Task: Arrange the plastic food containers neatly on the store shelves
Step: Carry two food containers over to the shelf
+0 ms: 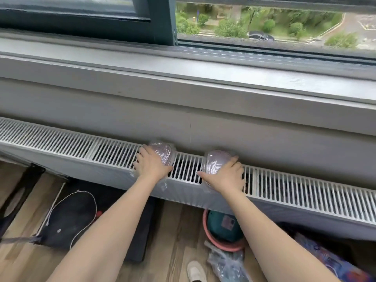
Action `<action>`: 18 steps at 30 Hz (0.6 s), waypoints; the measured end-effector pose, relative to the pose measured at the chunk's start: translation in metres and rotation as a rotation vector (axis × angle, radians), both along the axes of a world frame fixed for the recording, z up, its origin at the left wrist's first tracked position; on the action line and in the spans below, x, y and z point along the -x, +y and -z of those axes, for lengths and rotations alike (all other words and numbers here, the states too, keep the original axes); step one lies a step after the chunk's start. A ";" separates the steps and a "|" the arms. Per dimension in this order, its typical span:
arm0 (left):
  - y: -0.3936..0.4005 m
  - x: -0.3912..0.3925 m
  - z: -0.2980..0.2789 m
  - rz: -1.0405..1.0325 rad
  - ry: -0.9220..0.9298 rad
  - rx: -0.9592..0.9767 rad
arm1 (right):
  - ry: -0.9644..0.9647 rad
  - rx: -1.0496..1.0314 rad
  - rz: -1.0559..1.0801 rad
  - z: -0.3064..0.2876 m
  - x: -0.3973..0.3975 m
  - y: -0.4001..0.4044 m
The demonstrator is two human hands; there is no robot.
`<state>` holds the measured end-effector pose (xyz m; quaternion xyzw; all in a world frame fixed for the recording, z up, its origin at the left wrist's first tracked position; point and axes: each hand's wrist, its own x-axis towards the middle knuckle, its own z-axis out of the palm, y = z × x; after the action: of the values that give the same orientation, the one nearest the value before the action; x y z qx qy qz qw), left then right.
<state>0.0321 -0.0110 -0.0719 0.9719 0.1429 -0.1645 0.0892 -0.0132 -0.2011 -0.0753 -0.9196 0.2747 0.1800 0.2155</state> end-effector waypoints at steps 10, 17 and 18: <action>0.045 0.030 -0.034 0.097 0.004 -0.018 | 0.015 -0.102 -0.485 -0.021 0.001 0.036; 0.136 0.087 -0.087 0.092 -0.079 -0.212 | -0.010 -0.058 -0.913 -0.065 -0.018 0.117; 0.149 0.100 -0.093 0.048 -0.087 -0.216 | -0.026 -0.043 -0.982 -0.072 -0.017 0.132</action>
<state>-0.0681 0.1379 0.0215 0.9852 0.1326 -0.1079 -0.0141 0.0042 -0.0688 -0.0037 -0.9380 -0.1976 0.2544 0.1278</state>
